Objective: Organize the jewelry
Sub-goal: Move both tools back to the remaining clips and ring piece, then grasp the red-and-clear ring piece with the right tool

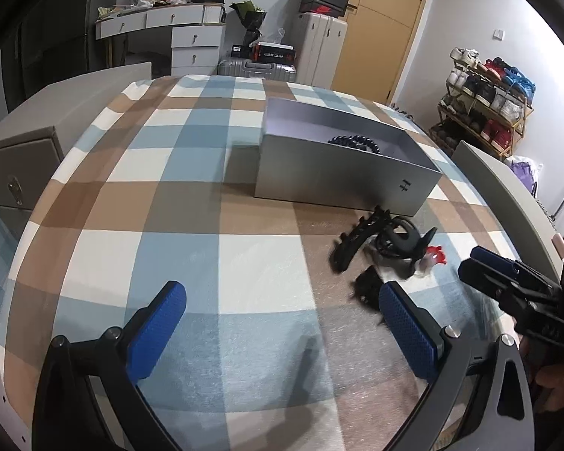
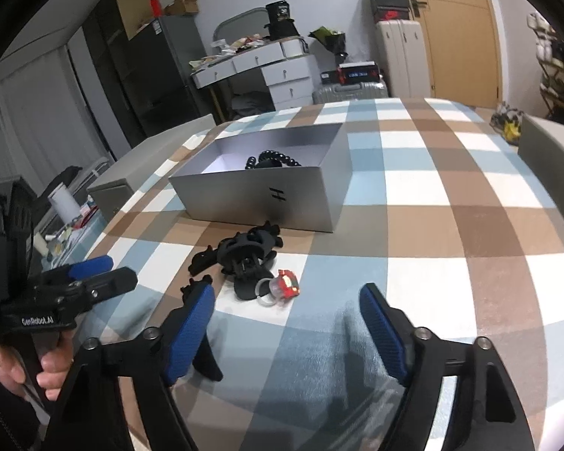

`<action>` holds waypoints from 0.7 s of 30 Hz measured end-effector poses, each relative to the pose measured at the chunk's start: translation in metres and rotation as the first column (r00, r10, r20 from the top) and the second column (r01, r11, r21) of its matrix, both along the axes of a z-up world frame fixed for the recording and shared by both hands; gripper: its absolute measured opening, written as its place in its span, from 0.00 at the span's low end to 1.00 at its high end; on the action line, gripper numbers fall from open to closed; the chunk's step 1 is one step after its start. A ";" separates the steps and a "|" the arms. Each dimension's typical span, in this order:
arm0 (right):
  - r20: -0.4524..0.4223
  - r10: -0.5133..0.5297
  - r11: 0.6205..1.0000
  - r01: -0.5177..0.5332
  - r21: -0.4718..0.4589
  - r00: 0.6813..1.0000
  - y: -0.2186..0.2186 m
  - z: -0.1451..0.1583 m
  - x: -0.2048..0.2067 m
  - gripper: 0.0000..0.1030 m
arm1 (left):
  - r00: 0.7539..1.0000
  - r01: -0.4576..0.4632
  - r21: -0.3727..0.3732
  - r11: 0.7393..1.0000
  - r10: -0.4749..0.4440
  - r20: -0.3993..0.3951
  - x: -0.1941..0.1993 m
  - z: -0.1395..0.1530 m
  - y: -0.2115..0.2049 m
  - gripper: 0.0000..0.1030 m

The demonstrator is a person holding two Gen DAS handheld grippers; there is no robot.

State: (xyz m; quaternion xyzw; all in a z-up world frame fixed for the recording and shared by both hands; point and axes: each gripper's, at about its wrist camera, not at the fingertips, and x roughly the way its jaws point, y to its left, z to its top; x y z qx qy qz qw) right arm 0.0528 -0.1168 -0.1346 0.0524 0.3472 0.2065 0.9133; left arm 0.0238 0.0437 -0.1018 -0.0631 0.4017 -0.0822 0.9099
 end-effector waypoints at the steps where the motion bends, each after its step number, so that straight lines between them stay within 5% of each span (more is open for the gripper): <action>1: -0.014 0.000 1.000 0.000 -0.003 1.000 0.001 -0.002 0.003 0.67 | 1.000 -0.004 0.001 1.000 0.004 0.002 0.000 -0.001 0.000 0.97; 9: -0.032 0.039 0.999 -0.039 -0.013 0.999 0.012 -0.001 0.012 0.55 | 0.998 -0.057 0.035 0.998 0.056 0.010 0.003 -0.007 0.006 0.97; 14: -0.044 0.059 0.997 -0.061 -0.051 0.997 0.020 -0.004 0.016 0.36 | 0.998 -0.067 0.027 0.997 0.067 0.002 0.006 -0.010 0.009 0.97; 21: -0.041 0.063 0.996 -0.066 -0.067 0.997 0.024 -0.004 0.013 0.22 | 0.997 -0.073 0.017 0.997 0.073 -0.015 0.007 -0.013 0.011 0.97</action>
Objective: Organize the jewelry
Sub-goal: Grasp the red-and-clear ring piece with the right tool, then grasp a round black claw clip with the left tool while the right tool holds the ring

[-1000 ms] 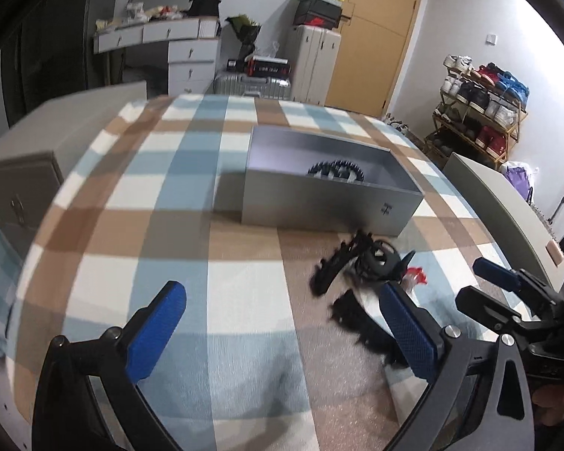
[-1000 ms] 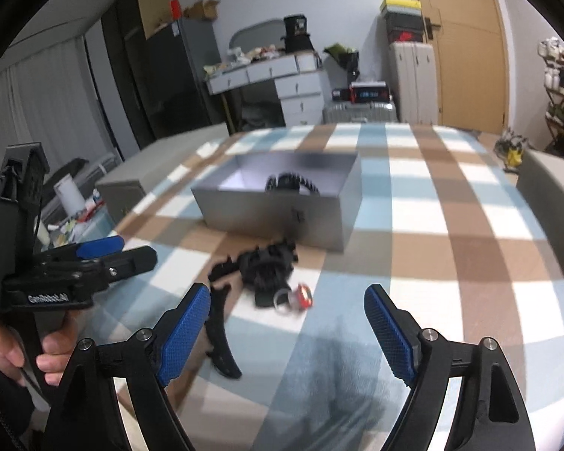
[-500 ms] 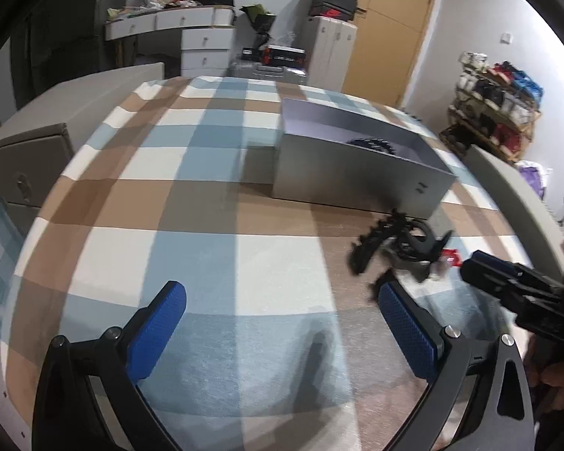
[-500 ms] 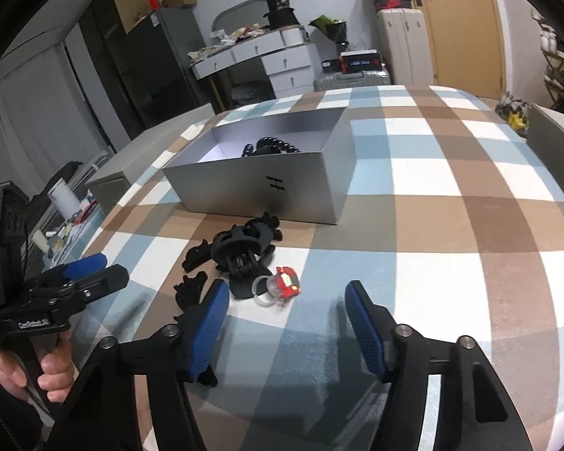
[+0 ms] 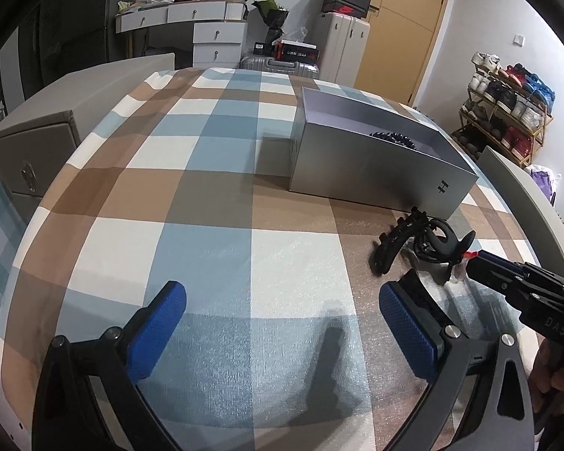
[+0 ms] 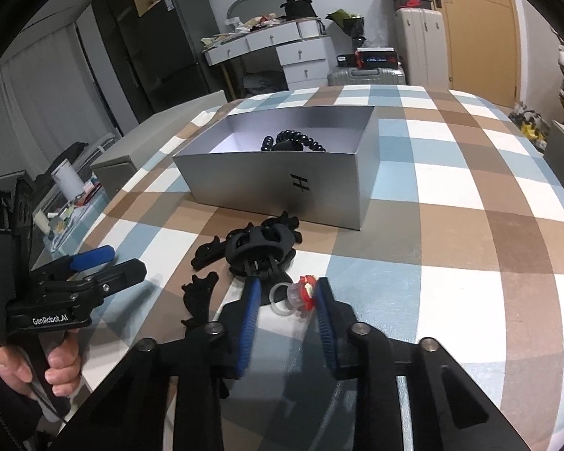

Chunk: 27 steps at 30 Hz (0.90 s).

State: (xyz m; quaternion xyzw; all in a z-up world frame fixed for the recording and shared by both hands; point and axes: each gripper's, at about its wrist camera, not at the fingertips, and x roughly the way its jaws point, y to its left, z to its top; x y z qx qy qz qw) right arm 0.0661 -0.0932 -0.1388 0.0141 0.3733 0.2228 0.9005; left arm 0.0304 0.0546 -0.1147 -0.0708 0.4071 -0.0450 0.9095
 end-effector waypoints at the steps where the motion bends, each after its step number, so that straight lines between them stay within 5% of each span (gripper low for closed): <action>1: 0.000 -0.005 1.000 0.005 -0.005 1.000 0.000 0.000 0.000 0.19 | 1.000 0.000 -0.001 1.000 0.000 -0.001 -0.001 0.000 0.000 0.97; 8: -0.003 -0.011 1.000 0.011 0.010 1.000 -0.005 -0.001 0.001 0.06 | 1.000 0.009 -0.002 1.000 -0.009 0.000 -0.002 0.001 -0.002 0.97; 27: 0.033 -0.060 0.998 0.059 0.038 0.998 -0.019 0.005 -0.013 0.05 | 0.999 0.052 -0.023 0.998 -0.052 0.004 -0.008 0.009 -0.015 0.97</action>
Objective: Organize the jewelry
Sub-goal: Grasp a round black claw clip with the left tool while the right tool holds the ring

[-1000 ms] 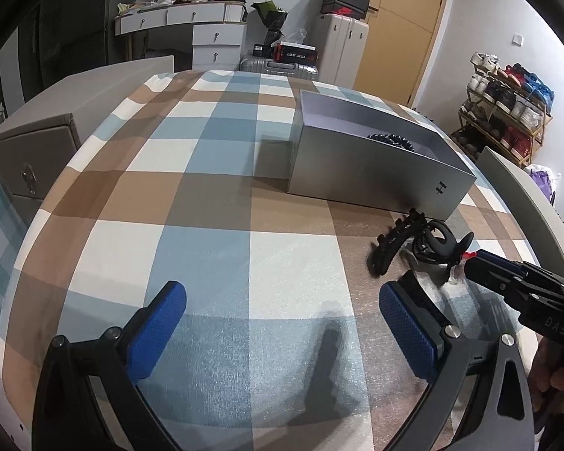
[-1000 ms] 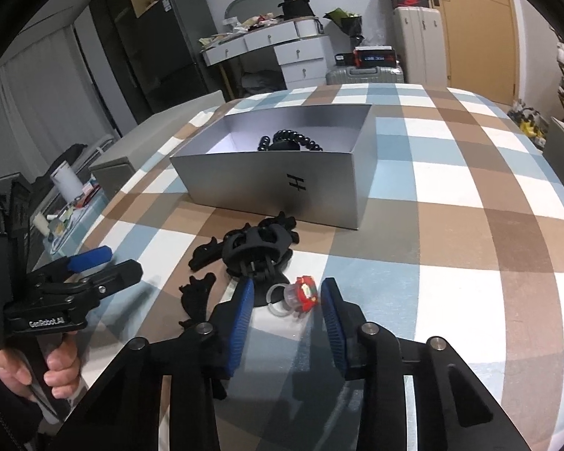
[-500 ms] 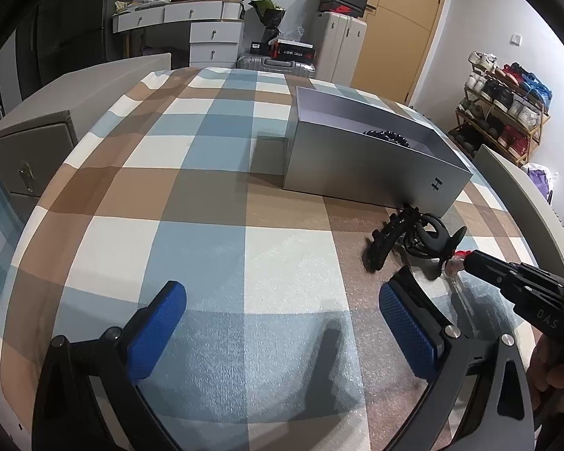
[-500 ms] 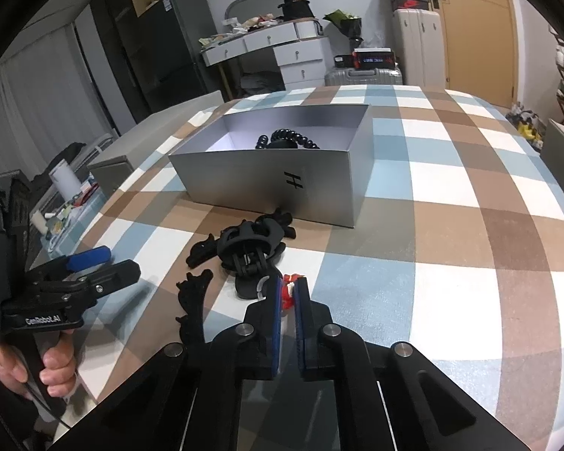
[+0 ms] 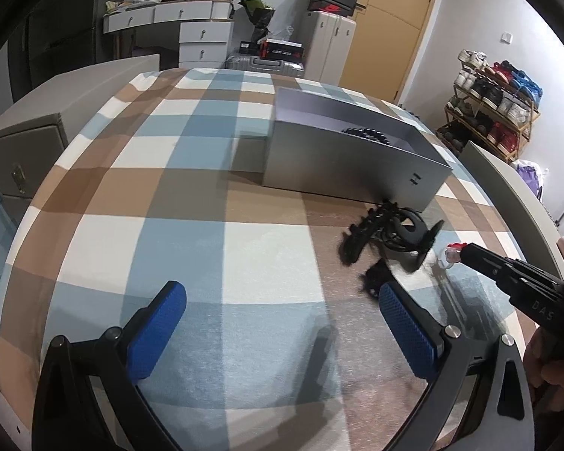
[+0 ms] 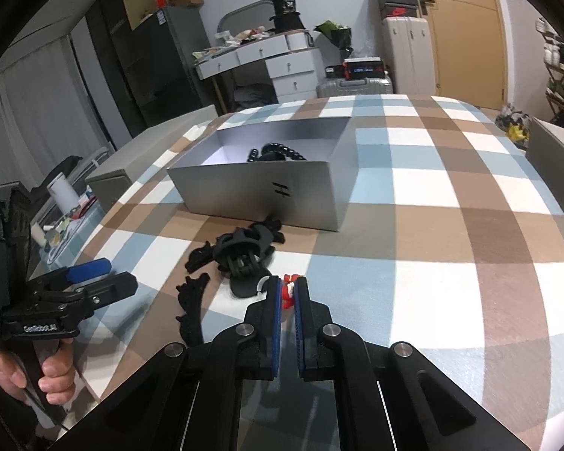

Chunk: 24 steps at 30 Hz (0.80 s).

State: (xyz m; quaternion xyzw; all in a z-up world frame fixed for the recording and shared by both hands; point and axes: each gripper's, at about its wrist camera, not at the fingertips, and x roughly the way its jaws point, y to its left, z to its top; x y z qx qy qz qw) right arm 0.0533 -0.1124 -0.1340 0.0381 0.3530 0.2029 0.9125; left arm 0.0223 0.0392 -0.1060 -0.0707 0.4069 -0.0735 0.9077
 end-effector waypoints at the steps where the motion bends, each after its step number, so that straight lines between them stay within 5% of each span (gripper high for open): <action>1: 0.001 -0.006 1.000 0.006 0.005 1.000 -0.002 0.000 -0.002 0.05 | 1.000 0.011 -0.001 1.000 -0.011 0.005 0.001 0.002 -0.003 0.97; 9: 0.017 -0.036 0.999 0.035 0.023 0.999 -0.020 0.001 -0.016 0.05 | 0.969 0.245 0.039 0.969 -0.244 -0.021 0.032 0.020 -0.048 0.97; 11: 0.022 -0.040 0.999 0.039 0.031 0.999 -0.024 0.002 -0.019 0.05 | 0.966 0.258 0.089 0.962 -0.256 -0.027 0.038 0.020 -0.056 0.97; 16: 0.027 -0.038 0.999 0.037 0.034 0.999 -0.029 0.000 -0.025 0.06 | 0.940 0.338 0.030 0.941 -0.336 -0.060 0.050 0.019 -0.066 0.97; 22: 0.023 -0.042 0.998 0.040 0.058 0.999 -0.033 -0.003 -0.025 0.06 | 0.908 0.420 0.086 0.904 -0.416 -0.052 0.054 0.018 -0.085 0.96; 24: 0.022 -0.043 0.997 0.042 0.061 0.999 -0.035 -0.003 -0.025 0.06 | 0.897 0.442 0.107 0.890 -0.439 -0.050 0.054 0.018 -0.091 0.84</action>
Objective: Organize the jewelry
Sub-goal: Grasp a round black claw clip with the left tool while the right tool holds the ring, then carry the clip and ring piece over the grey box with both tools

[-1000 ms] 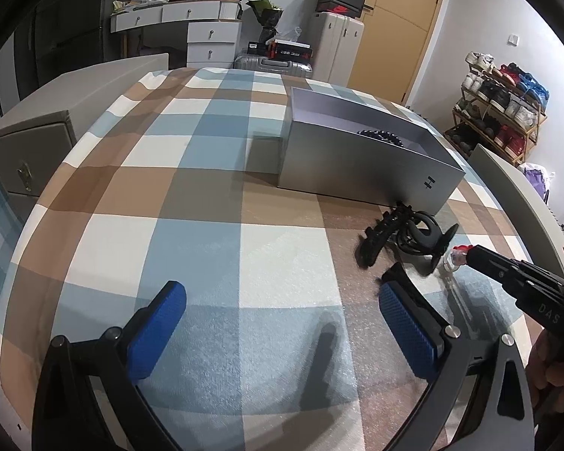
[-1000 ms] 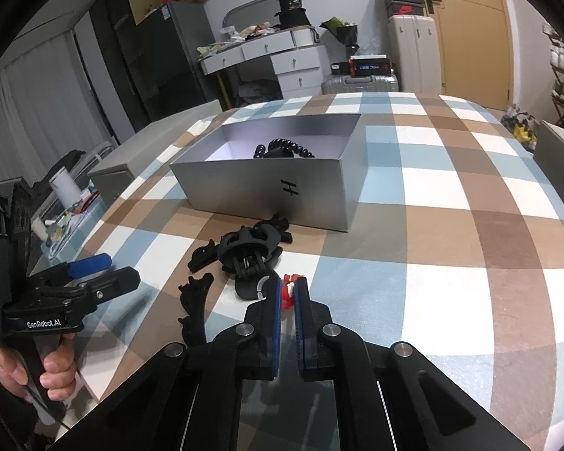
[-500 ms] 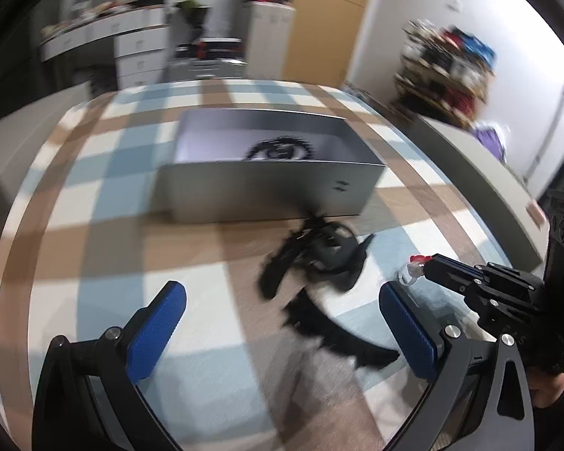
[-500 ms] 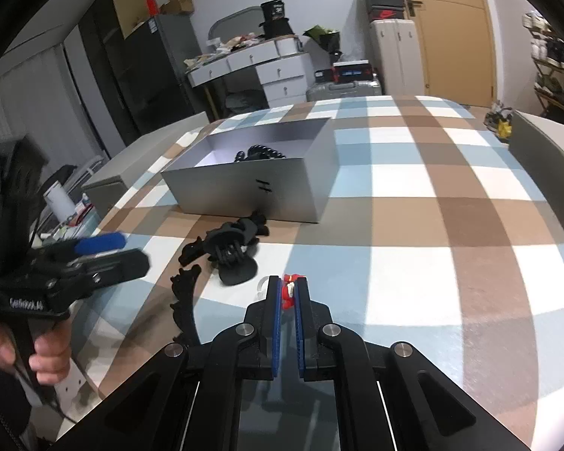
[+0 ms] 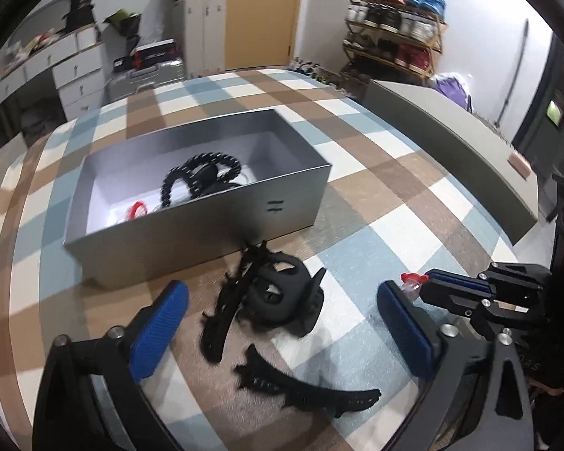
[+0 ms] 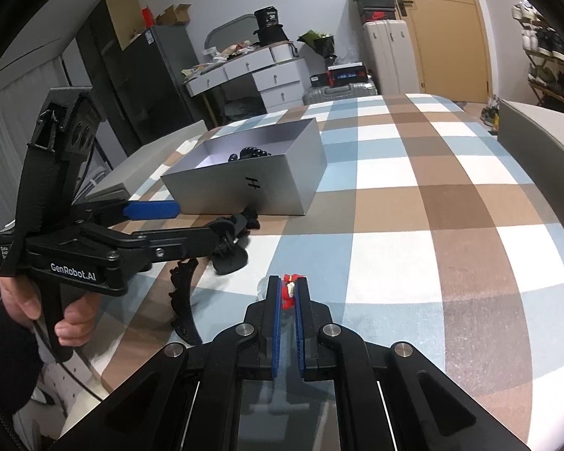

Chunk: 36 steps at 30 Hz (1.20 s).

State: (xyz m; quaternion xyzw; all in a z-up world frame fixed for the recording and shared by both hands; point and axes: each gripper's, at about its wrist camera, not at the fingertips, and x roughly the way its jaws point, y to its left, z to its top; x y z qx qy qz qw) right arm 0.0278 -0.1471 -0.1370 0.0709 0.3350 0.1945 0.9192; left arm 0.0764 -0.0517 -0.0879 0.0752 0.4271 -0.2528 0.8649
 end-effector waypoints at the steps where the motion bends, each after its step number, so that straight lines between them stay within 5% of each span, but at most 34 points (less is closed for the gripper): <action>1: -0.003 0.000 1.000 0.000 0.007 1.000 -0.001 0.000 0.000 0.06 | 1.000 0.015 0.014 1.000 -0.015 0.001 0.001 -0.001 -0.002 0.79; 7: -0.004 0.004 1.000 -0.004 0.023 1.000 -0.002 0.000 0.000 0.06 | 0.999 0.042 0.039 0.998 -0.041 -0.031 0.005 -0.010 -0.004 0.46; 28: 0.013 -0.007 0.999 0.006 0.042 1.000 -0.003 0.009 -0.002 0.06 | 0.999 0.041 -0.042 0.998 -0.041 -0.001 -0.002 0.006 0.007 0.43; 36: 0.027 -0.002 0.999 0.001 0.055 1.000 0.005 0.018 0.000 0.06 | 1.000 -0.009 -0.127 0.992 0.011 0.015 -0.012 0.016 0.020 0.43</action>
